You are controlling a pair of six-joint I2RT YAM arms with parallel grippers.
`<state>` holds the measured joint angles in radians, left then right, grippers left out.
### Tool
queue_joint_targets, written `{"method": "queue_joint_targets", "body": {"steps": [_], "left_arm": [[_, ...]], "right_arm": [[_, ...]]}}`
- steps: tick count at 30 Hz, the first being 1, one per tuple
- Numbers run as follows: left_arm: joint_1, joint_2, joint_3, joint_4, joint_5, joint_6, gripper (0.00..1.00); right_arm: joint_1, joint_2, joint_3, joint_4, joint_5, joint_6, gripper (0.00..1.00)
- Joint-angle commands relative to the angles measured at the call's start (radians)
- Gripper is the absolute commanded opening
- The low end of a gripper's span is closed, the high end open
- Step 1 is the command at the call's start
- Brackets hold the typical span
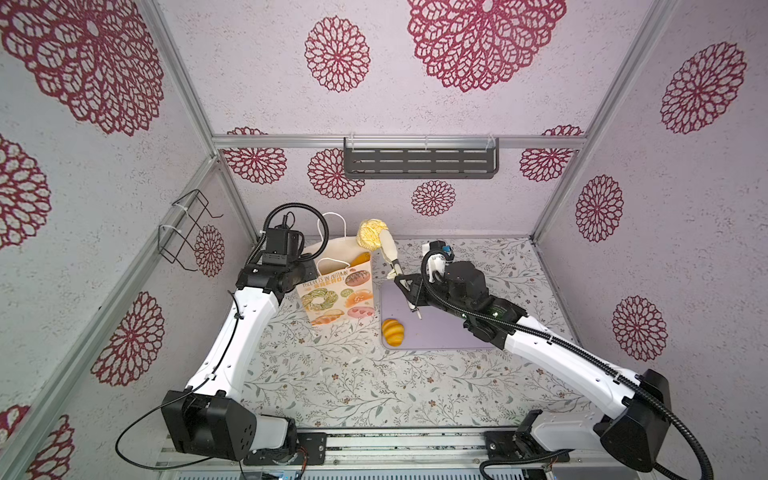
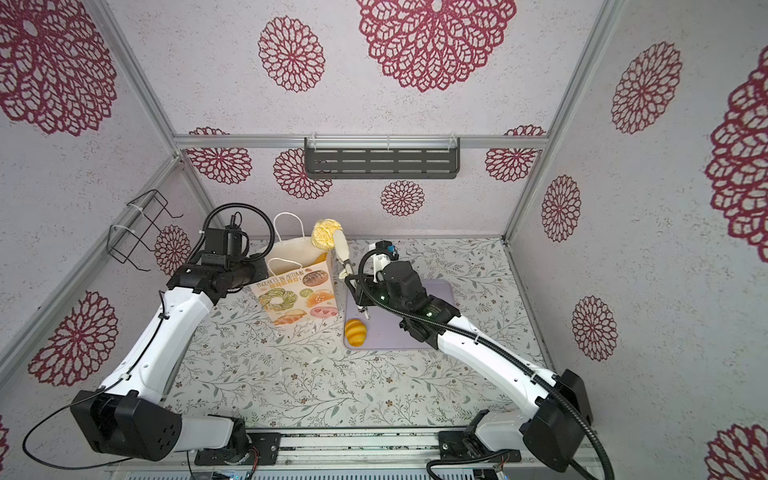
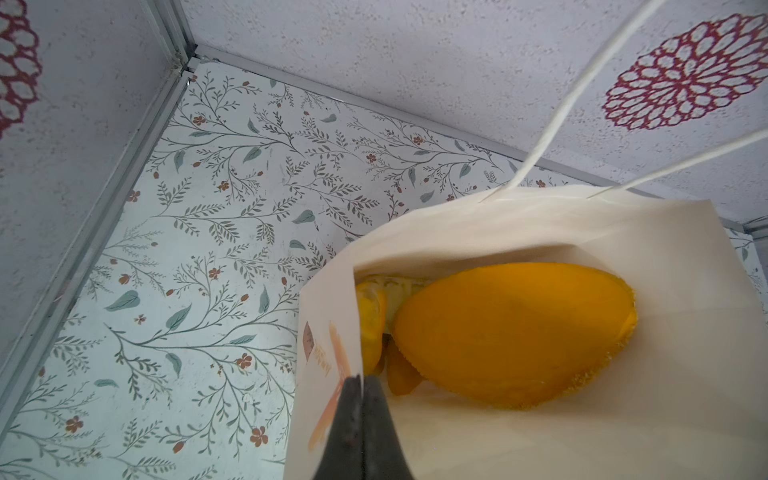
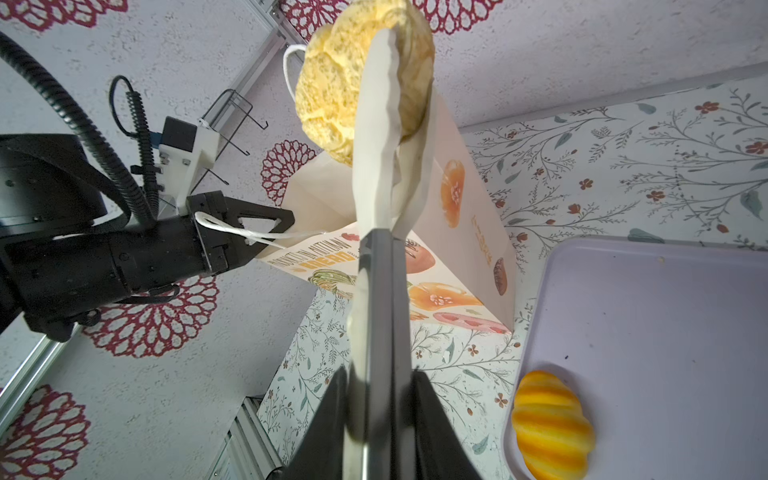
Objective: Place the fake bread into the paper bag
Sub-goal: 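Carry the pale bun in the right tongs over the bag opening, then open the right tongs over the bag to drop the pale bun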
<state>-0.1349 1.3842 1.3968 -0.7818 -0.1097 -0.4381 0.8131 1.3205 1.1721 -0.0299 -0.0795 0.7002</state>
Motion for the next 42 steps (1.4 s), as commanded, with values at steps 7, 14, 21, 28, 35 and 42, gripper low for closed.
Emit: {"method": "queue_joint_targets", "body": {"steps": [7, 14, 21, 28, 35, 42], "left_arm": [[-0.001, -0.017, 0.005, 0.018, 0.005, 0.012, 0.00], [0.000, -0.016, 0.005, 0.017, 0.007, 0.012, 0.00], [-0.002, -0.016, 0.005, 0.017, 0.008, 0.012, 0.00], [-0.002, -0.016, 0.005, 0.017, 0.010, 0.012, 0.00], [-0.002, -0.016, 0.005, 0.016, 0.009, 0.012, 0.00], [-0.002, -0.017, 0.005, 0.016, 0.009, 0.012, 0.00]], "right_arm": [[0.047, 0.044, 0.100, 0.051, 0.011, -0.041, 0.00], [0.072, 0.083, 0.129, 0.048, 0.003, -0.050, 0.00], [0.083, 0.104, 0.143, 0.042, 0.000, -0.060, 0.00], [0.093, 0.142, 0.185, 0.026, -0.016, -0.077, 0.00], [0.101, 0.183, 0.217, 0.019, -0.031, -0.079, 0.00], [0.103, 0.197, 0.233, 0.013, -0.034, -0.082, 0.25]]}}
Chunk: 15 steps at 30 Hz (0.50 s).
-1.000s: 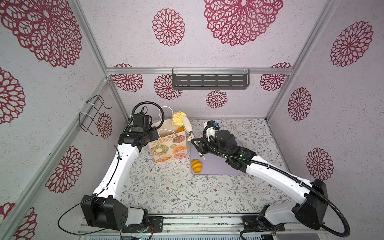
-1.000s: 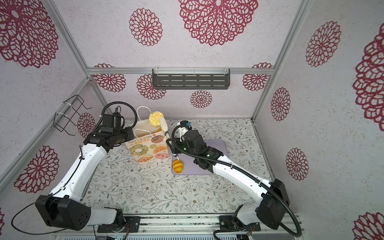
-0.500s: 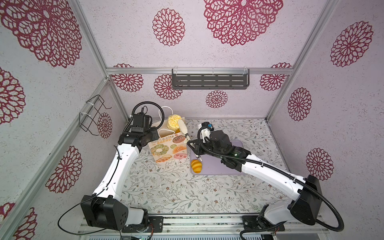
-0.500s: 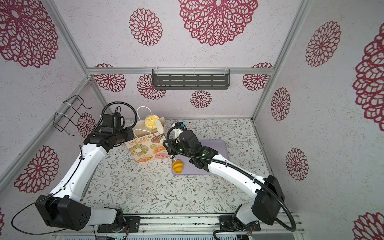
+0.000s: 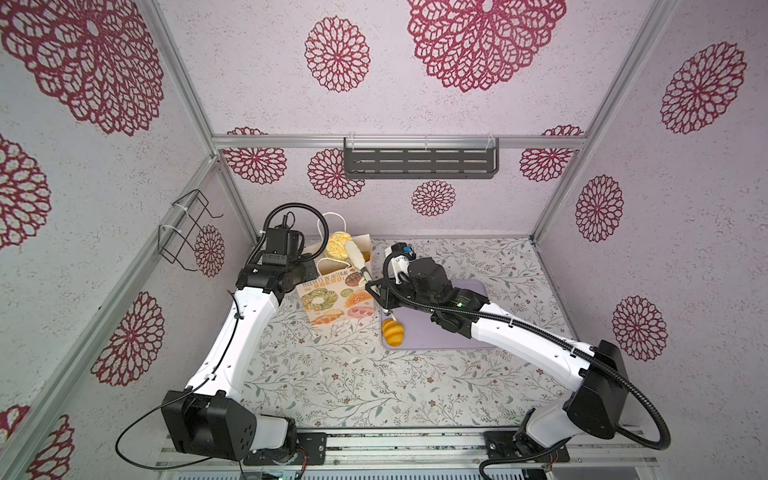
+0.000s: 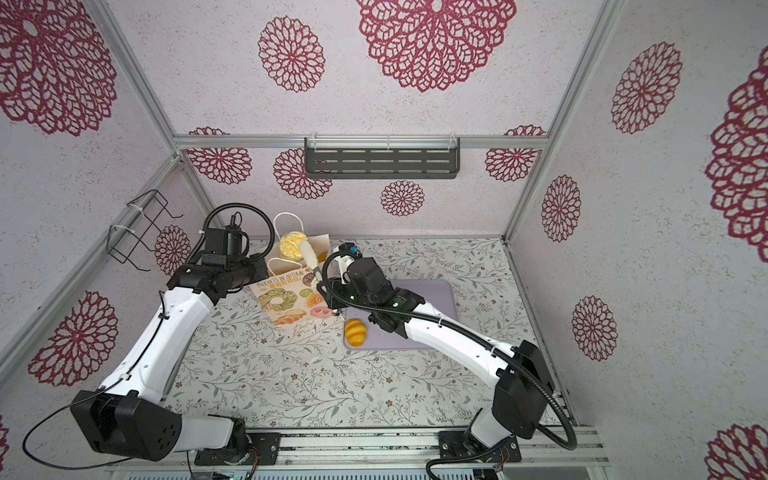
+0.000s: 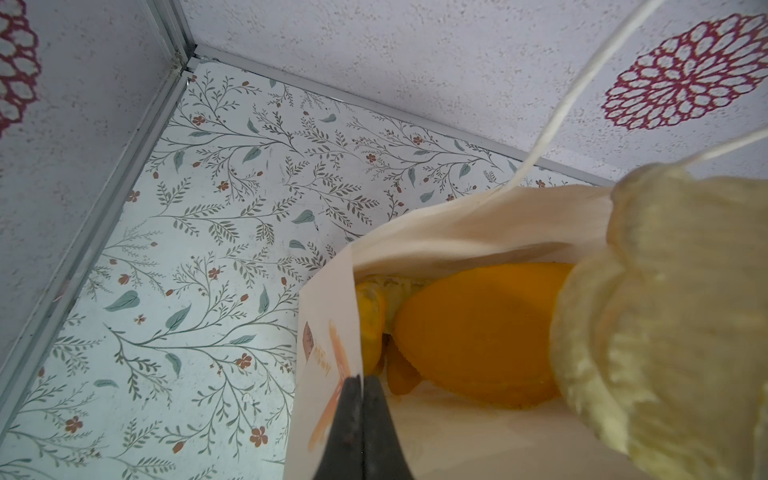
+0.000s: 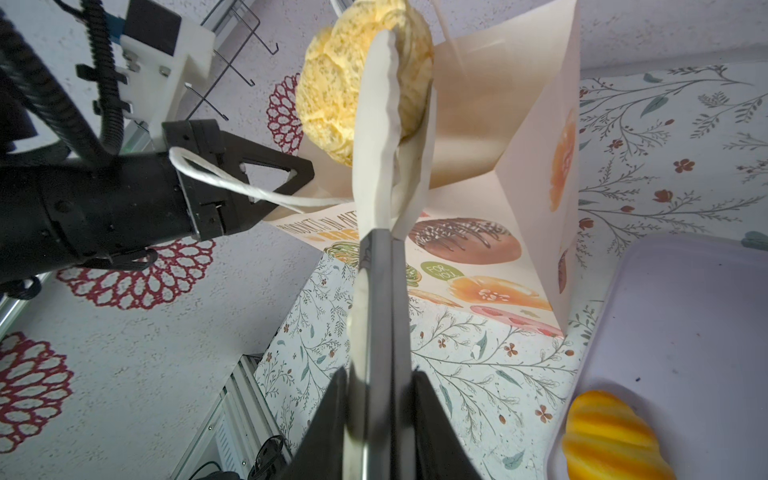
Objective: Place the fake bread into the paper bag
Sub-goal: 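Open the right tongs over the bag to drop the pale bun, then withdraw the open right tongs from the bag back over the tray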
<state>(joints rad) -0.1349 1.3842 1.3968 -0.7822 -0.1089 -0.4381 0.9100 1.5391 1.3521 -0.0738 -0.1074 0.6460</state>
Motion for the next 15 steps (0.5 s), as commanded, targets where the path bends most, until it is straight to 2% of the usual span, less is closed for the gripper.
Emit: {"method": "queue_joint_targets", "body": {"steps": [1, 9, 15], "left_arm": [[-0.002, -0.017, 0.005, 0.017, 0.009, 0.012, 0.00], [-0.002, -0.019, 0.005, 0.016, 0.011, 0.012, 0.00], [-0.002, -0.020, 0.005, 0.016, 0.009, 0.012, 0.00]], "right_arm": [[0.006, -0.022, 0.053, 0.057, -0.005, -0.026, 0.28], [0.006, -0.037, 0.049, 0.063, 0.015, -0.022, 0.41], [0.007, -0.057, 0.042, 0.069, 0.029, -0.022, 0.42]]}}
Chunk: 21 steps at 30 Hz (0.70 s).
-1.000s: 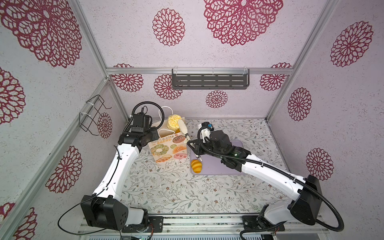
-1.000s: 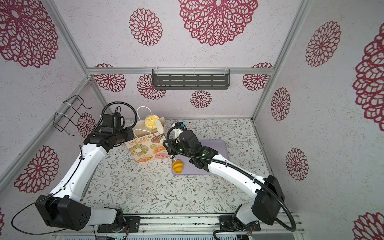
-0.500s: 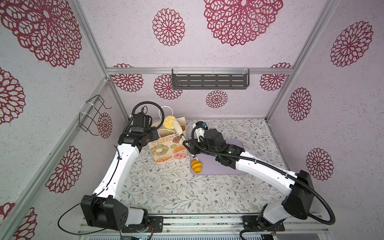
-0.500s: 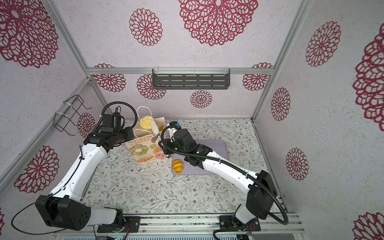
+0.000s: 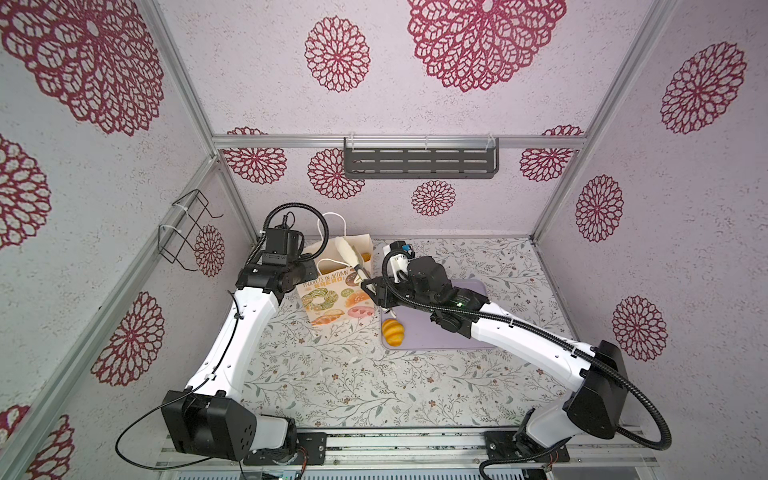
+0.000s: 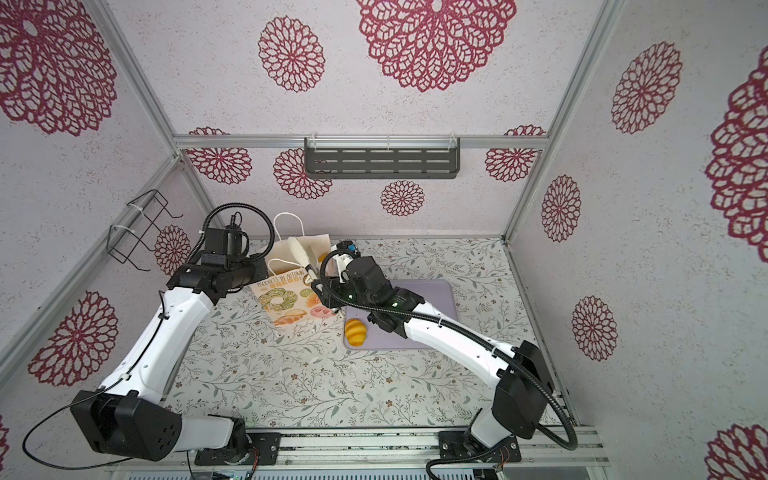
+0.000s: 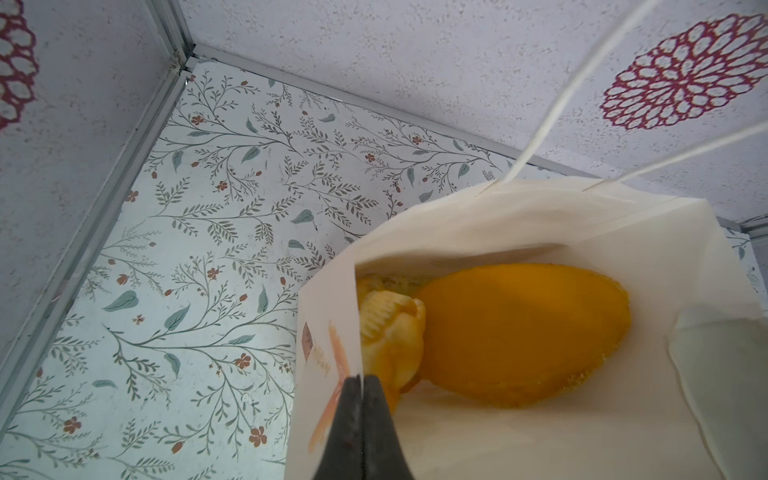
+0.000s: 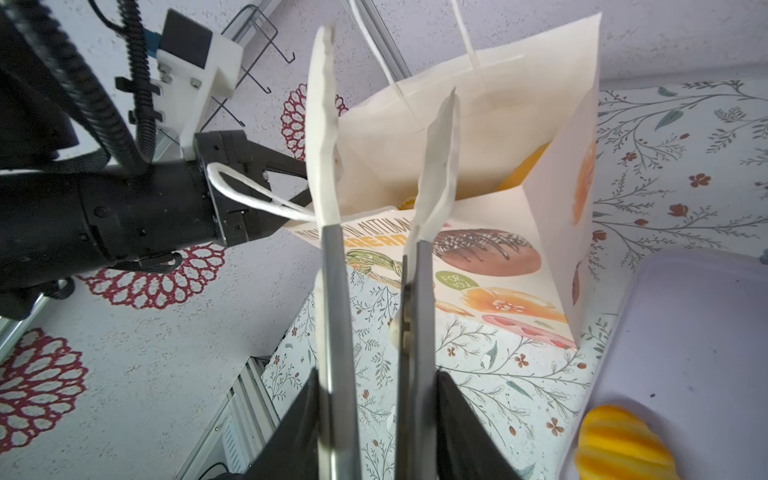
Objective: Place the fake bread into the paper bag
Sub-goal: 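Withdraw the open right tongs from the bag back over the tray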
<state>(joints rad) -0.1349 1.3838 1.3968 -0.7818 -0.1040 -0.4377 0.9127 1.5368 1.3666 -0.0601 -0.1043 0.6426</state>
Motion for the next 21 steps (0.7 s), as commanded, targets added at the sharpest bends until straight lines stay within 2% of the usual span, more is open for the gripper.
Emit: {"method": "queue_joint_targets", "body": {"steps": [1, 21], "left_arm": [[-0.002, -0.019, 0.005, 0.016, 0.004, 0.011, 0.00], [-0.002, -0.021, 0.005, 0.018, 0.013, 0.011, 0.00]], "right_arm": [[0.004, -0.059, 0.026, 0.054, 0.033, -0.021, 0.42], [0.005, -0.208, -0.069, 0.034, 0.129, -0.039, 0.42]]}}
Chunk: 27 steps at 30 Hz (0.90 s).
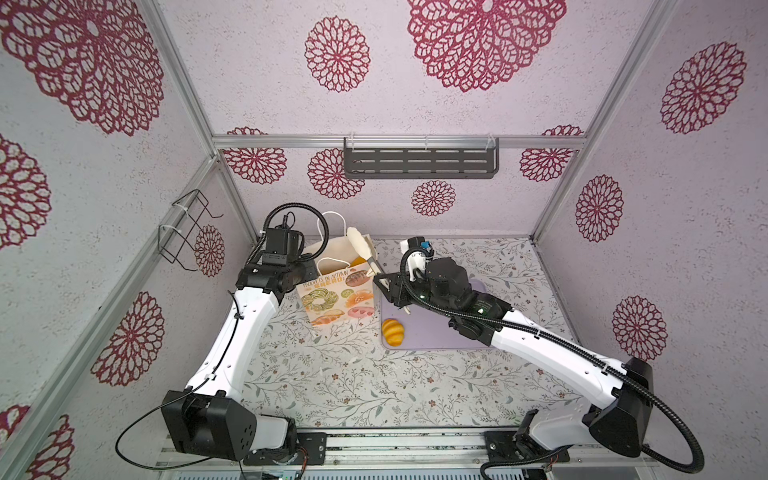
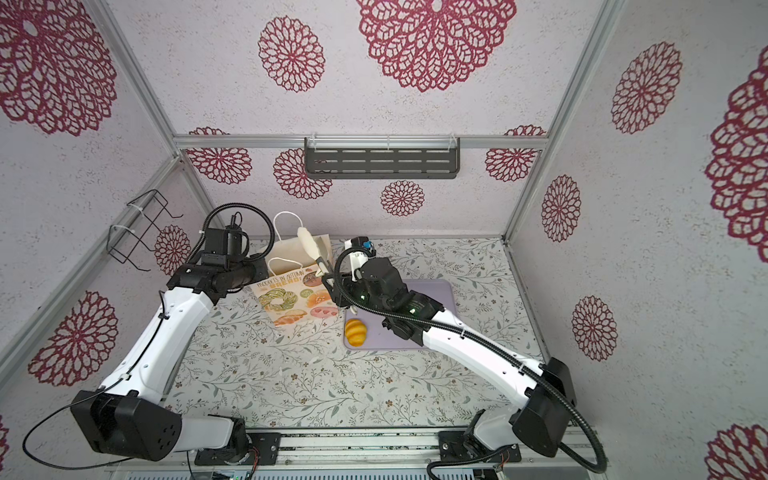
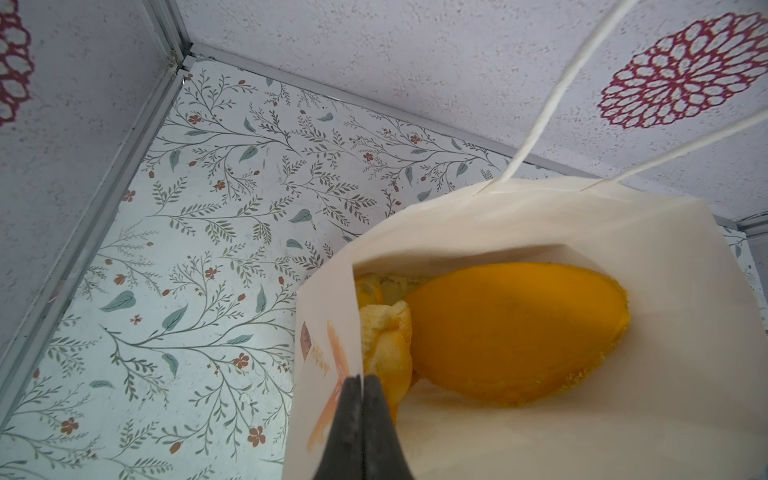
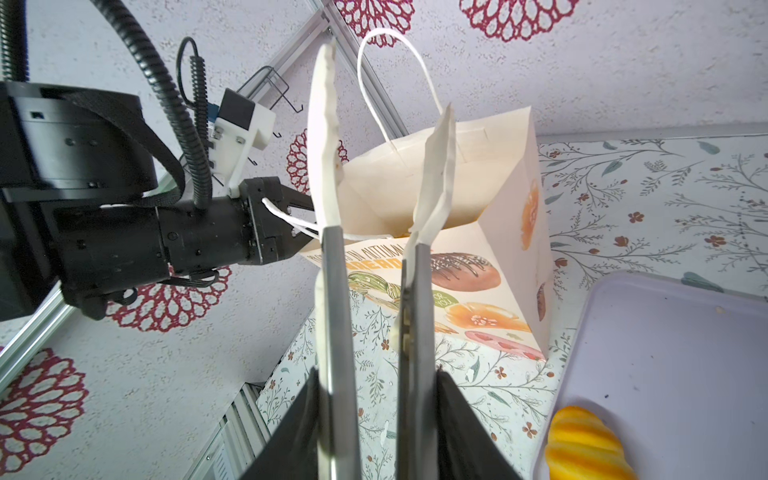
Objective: Place the fake bread into the paper bag
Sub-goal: 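Withdraw the open right tongs from the bag back over the tray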
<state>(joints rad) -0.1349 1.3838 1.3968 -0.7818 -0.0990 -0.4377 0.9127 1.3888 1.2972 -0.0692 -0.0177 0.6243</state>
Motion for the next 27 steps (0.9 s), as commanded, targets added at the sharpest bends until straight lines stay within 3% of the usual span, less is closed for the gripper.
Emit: {"method": "queue_joint_targets", "body": {"steps": [1, 27], "left_arm": [[-0.002, -0.022, 0.005, 0.019, 0.008, 0.010, 0.00], [-0.006, -0.039, 0.001, 0.022, 0.006, 0.008, 0.00]], "right_arm": [[0.004, -0.070, -0.008, 0.039, 0.047, -0.020, 0.42], [0.005, -0.305, -0.207, -0.169, 0.159, 0.064, 0.43]]}}
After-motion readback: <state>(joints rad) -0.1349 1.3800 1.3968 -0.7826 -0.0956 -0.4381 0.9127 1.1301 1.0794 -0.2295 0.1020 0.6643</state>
